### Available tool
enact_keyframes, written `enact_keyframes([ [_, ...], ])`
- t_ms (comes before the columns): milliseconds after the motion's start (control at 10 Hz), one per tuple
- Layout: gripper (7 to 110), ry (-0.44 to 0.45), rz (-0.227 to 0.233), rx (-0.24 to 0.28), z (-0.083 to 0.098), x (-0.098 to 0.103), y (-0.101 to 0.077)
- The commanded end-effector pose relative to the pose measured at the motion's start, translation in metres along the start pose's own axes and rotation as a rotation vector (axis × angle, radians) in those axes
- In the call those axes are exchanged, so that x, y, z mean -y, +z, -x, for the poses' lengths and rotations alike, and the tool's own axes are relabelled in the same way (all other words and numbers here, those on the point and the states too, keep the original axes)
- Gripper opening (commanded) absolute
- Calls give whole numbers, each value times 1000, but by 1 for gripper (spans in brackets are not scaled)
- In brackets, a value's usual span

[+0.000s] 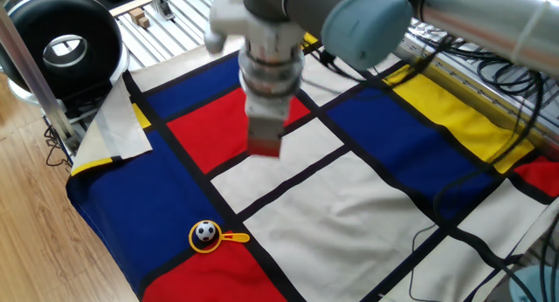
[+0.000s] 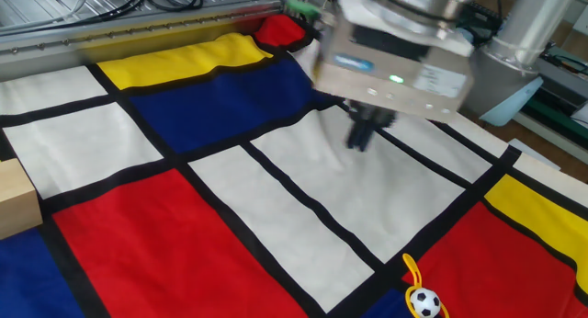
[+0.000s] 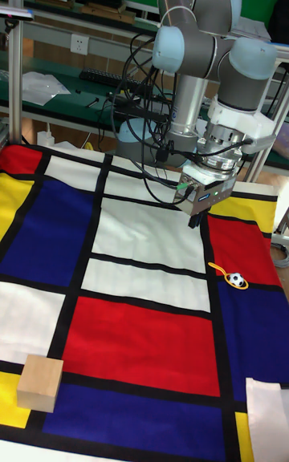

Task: Remove the bubble ring from the ball

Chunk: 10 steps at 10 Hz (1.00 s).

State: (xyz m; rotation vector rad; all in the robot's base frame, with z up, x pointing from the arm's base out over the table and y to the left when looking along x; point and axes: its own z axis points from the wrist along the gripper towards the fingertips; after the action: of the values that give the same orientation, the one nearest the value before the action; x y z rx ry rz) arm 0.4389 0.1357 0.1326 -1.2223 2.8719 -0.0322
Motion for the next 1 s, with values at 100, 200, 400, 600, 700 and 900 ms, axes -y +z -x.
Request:
enact_keyframes([
  [100,7,-53,112,-34,-15,-45,0],
  [200,7,-63,131,-26,-13,-48,0],
  [400,7,-77,132,-22,-11,-46,1],
  [600,7,-89,133,-26,-11,-43,0],
  [700,7,-83,108,-37,-13,-37,1],
  [900,7,-76,107,-12,-7,-37,1],
])
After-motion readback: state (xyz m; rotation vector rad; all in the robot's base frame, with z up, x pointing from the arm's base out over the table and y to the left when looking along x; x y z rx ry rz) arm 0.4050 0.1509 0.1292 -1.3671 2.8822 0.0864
